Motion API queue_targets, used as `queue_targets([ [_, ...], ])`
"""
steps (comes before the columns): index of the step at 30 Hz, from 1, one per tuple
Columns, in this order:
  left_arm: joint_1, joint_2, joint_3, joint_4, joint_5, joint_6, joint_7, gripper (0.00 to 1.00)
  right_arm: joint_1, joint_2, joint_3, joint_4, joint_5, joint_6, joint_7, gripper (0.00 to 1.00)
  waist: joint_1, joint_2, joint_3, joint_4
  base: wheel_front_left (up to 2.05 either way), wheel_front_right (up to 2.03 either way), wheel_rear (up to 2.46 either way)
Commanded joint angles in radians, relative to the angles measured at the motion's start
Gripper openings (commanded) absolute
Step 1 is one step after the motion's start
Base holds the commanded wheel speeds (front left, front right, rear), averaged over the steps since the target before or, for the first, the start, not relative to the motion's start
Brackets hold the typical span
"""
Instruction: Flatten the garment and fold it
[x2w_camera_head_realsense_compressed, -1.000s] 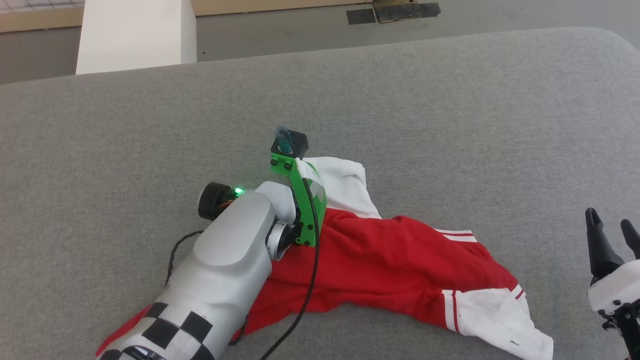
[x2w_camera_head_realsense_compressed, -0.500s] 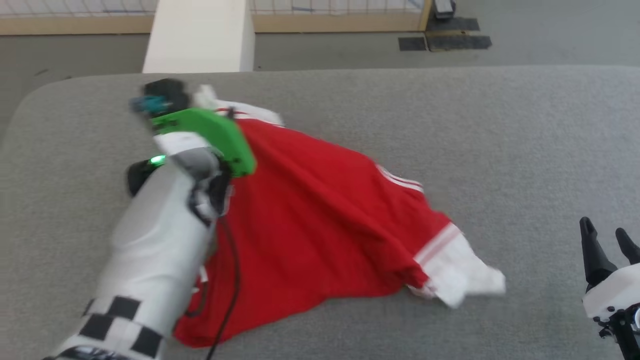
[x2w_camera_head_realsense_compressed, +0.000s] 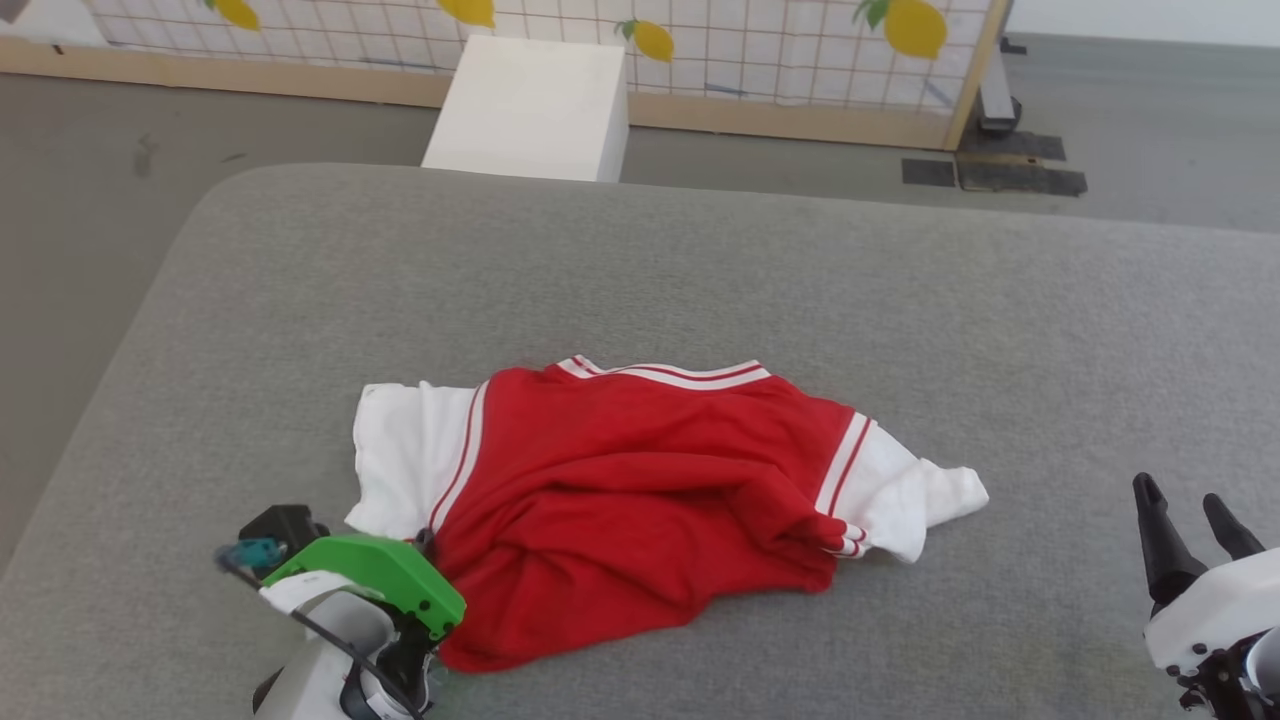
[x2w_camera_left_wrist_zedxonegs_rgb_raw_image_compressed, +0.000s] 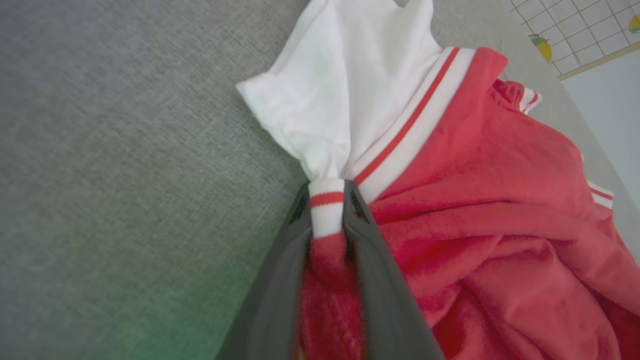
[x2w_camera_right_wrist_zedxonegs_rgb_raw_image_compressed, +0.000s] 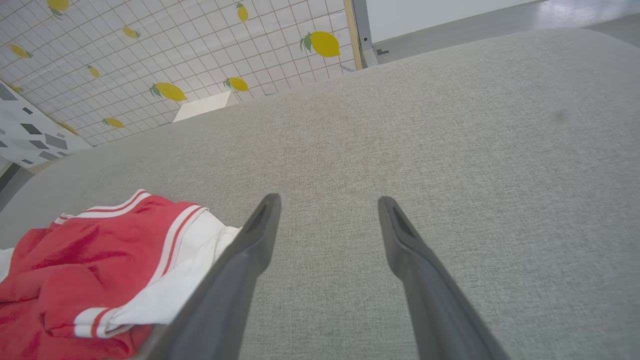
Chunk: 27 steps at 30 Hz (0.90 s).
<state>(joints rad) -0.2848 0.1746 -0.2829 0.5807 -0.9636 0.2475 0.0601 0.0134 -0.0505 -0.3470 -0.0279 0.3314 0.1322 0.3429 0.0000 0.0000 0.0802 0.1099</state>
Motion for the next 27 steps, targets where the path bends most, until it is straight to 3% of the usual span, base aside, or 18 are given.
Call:
queue_targets([
  [1,0.026,-0.002,0.012,-0.017,-0.01,-0.002,-0.01,1.0,0.008,0.0,0.006,0.001,0.001,-0.002,-0.003,1.0,0.0,0.0,-0.015,0.017,0.0,0.0,0.0],
  [3,0.037,0.012,0.029,-0.07,-0.004,-0.01,-0.056,1.0,0.004,0.0,0.013,-0.002,-0.009,-0.002,-0.002,1.0,0.0,0.0,-0.018,0.025,0.0,0.0,0.0],
  [7,0.048,0.059,0.063,-0.208,0.074,-0.032,-0.246,1.0,-0.015,0.0,0.051,-0.005,-0.038,-0.002,0.027,1.0,0.0,0.0,-0.017,0.029,0.0,0.0,0.0],
  [12,0.101,0.093,0.075,-0.39,0.3,0.0,-0.32,1.0,-0.071,-0.01,0.162,0.016,-0.129,-0.002,0.13,1.0,0.0,0.0,-0.004,0.023,0.0,0.0,0.0],
  [15,0.144,0.055,0.116,-0.496,0.429,0.013,-0.321,1.0,-0.138,-0.036,0.257,0.057,-0.179,-0.002,0.205,1.0,0.0,0.0,0.016,0.019,0.0,0.0,0.0],
  [19,0.186,-0.013,0.14,-0.554,0.529,-0.004,-0.322,1.0,-0.264,-0.089,0.38,0.15,-0.235,-0.002,0.285,1.0,0.0,0.0,0.049,0.029,0.0,0.0,0.0],
  [27,0.198,-0.09,0.174,-0.557,0.601,-0.061,-0.322,1.0,-0.445,-0.146,0.552,0.385,-0.278,-0.002,0.336,1.0,0.0,0.0,0.11,0.071,0.0,0.0,0.0],
])
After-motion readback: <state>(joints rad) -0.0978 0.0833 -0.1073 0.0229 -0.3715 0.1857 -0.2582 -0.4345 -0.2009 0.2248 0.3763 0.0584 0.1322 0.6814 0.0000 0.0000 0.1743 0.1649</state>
